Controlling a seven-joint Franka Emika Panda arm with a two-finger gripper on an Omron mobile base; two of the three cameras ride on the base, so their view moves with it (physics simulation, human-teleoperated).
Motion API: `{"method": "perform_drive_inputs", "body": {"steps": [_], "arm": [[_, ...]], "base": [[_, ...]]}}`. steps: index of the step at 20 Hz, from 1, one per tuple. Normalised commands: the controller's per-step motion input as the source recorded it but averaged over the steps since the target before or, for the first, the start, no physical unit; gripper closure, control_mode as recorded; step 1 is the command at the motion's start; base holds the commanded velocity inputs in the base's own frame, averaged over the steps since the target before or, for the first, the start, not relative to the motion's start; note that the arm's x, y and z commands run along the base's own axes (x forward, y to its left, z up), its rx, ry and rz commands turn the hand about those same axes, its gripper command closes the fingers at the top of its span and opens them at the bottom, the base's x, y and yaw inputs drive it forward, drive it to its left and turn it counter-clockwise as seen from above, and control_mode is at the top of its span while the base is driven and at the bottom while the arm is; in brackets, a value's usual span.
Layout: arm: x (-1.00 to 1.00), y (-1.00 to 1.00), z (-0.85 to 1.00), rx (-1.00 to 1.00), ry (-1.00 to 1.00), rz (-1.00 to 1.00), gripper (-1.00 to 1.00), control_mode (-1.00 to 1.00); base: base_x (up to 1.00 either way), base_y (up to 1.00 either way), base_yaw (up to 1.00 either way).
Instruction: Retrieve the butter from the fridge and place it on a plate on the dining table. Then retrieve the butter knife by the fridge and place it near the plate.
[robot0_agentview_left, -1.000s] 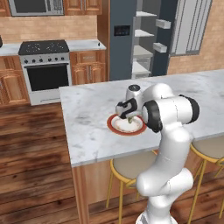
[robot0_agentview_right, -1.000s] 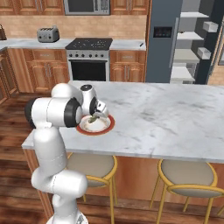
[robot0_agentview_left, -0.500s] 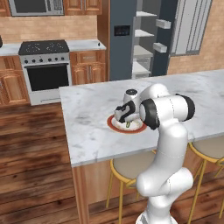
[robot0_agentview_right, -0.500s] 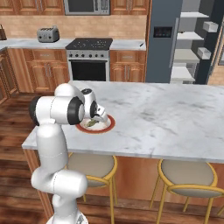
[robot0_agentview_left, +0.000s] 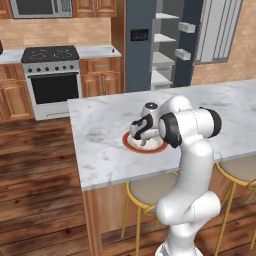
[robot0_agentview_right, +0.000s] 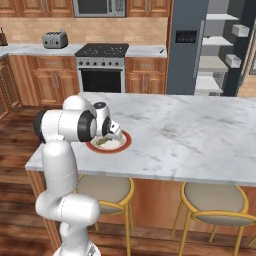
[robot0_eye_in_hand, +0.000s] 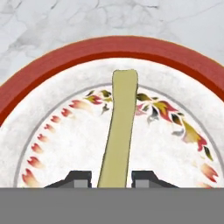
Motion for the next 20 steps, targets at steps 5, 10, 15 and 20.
{"method": "perform_drive_inputs", "body": {"steps": [5, 10, 15, 20], "arm": [[0.0, 0.0, 0.0, 0.0, 0.0, 0.0, -1.0, -1.0], [0.0, 0.0, 0.1, -0.01, 0.0, 0.0, -1.0, -1.0], [-0.38, 0.0, 0.72, -0.08, 0.08, 0.0, -1.0, -1.0], [-0.98, -0.11, 0.99, 0.0, 0.0, 0.06, -1.0, -1.0]], "base": [[0.0, 0.0, 0.0], [0.0, 0.0, 0.0], [0.0, 0.0, 0.0], [0.0, 0.0, 0.0]]}}
